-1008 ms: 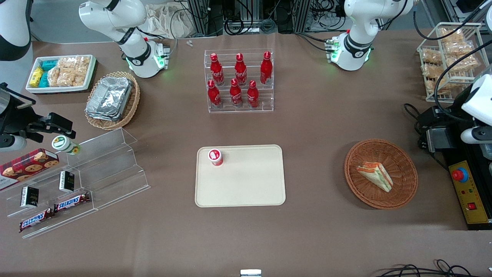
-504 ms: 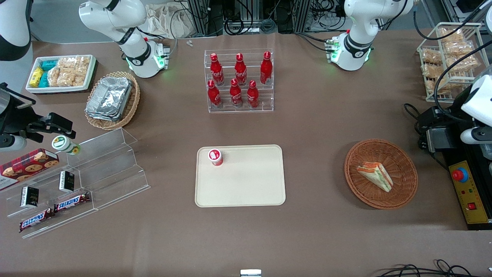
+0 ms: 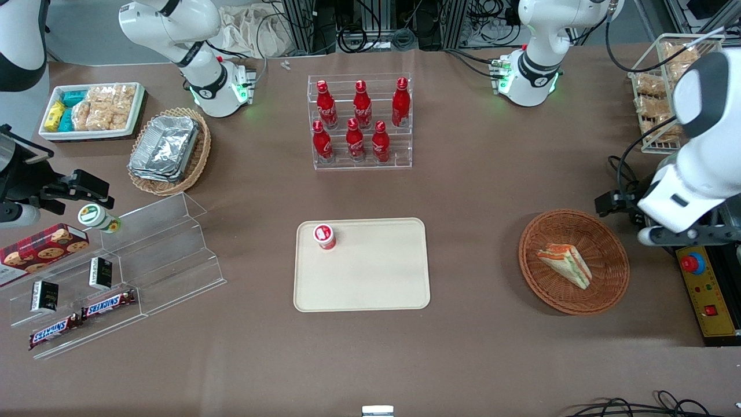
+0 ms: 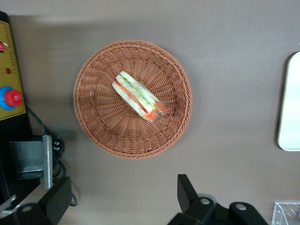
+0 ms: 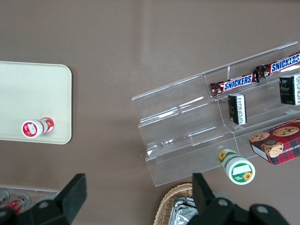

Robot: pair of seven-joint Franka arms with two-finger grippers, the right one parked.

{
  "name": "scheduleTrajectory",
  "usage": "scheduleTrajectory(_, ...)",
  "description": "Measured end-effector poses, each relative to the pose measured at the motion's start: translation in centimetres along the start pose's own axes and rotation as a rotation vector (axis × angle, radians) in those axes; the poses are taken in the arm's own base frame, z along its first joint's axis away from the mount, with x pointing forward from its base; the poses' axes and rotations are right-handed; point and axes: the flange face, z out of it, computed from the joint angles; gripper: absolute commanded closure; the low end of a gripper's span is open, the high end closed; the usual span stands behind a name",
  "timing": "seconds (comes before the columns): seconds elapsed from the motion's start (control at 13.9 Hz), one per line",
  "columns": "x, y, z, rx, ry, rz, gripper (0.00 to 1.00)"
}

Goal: Place sandwich from basket to tray
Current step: 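Move the left gripper down over the wrapped sandwich in the basket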

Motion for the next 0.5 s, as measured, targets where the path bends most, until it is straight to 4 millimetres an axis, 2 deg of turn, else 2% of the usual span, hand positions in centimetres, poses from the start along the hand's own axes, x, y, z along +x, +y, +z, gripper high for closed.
scheduleTrajectory(0.14, 0.1, 0.2, 2.8, -0.002, 0.007, -0.020, 0.00)
scheduleTrajectory(0.5, 0.0, -0.2, 7.8, -0.007, 0.027, -0.097, 0.00)
